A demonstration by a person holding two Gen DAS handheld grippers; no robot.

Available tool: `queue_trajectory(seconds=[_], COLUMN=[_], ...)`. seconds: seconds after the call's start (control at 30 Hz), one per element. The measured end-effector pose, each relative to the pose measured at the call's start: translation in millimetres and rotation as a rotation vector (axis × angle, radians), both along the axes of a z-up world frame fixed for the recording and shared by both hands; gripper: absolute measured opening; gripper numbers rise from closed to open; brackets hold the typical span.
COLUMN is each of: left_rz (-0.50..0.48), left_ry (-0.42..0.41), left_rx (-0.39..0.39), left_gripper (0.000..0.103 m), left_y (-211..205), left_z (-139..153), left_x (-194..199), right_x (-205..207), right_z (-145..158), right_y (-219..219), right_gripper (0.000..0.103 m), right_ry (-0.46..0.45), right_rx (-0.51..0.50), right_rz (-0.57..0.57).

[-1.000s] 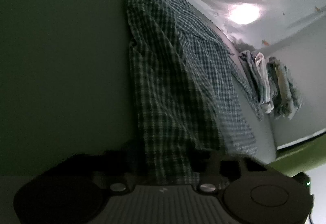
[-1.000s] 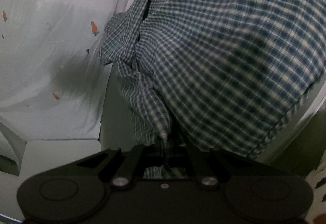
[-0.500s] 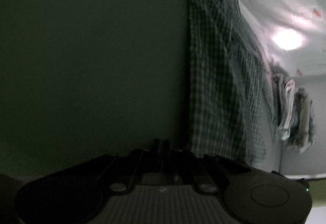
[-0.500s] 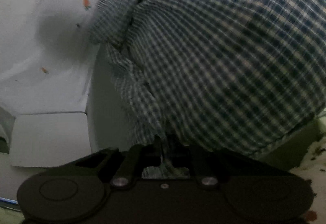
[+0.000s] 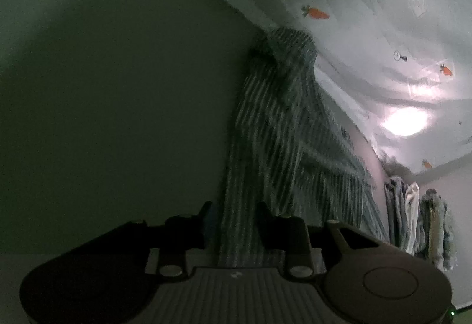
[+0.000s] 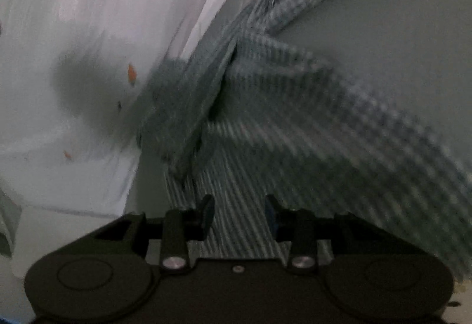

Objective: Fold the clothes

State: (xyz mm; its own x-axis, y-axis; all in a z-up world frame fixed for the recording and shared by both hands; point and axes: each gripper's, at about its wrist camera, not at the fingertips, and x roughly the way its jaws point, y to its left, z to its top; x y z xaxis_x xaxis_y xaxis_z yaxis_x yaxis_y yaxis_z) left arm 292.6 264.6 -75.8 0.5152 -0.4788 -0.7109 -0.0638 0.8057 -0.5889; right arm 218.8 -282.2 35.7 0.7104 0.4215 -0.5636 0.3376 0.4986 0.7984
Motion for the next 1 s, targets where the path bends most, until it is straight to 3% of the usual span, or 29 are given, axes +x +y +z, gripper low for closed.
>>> queue_trajectory(seconds=[0.27,0.4,0.57,0.73,0.87,0.9,0.93,1.0], left_rz=[-0.010,-0.018,-0.001,-0.005,0.007,0.015,0.022,0.026], left_ry=[-0.061,-0.047,-0.013,0.017,0.035,0.037,0.038,0.034], left_rx=[0.023,0.019,0.016,0.043,0.046,0.050,0.054,0.064], left_gripper=[0.039,0.043,0.047,0.047,0.047,0.047,0.047,0.047], left_y=[-16,-33,-55,-67,-70,-71,-72,-74], left_z=[1,-5,-3,-16,-24,-25,-26,-25], left_x=[94,156,228,271,286,289,292,298], right_x=[74,126,185,232,252,257,263,267], right_z=[-9,-20,-27,-36,-42,-42,-43,-40], right_y=[-38,-65,-99,-122,-131,-130,-128,-122], right_gripper=[0.041,0.045,0.048,0.050,0.052,0.046,0.028,0.009], right_ry=[-0.019,-0.015,0.032,0.089,0.045,0.043,0.042,0.023], right_rx=[-0.011,-0.031,-0.129,-0.340,-0.326,-0.332,-0.339,-0.356], right_rz=[-0.100,-0.169,-0.257,-0.287,-0.304,-0.285,-0.263,-0.232])
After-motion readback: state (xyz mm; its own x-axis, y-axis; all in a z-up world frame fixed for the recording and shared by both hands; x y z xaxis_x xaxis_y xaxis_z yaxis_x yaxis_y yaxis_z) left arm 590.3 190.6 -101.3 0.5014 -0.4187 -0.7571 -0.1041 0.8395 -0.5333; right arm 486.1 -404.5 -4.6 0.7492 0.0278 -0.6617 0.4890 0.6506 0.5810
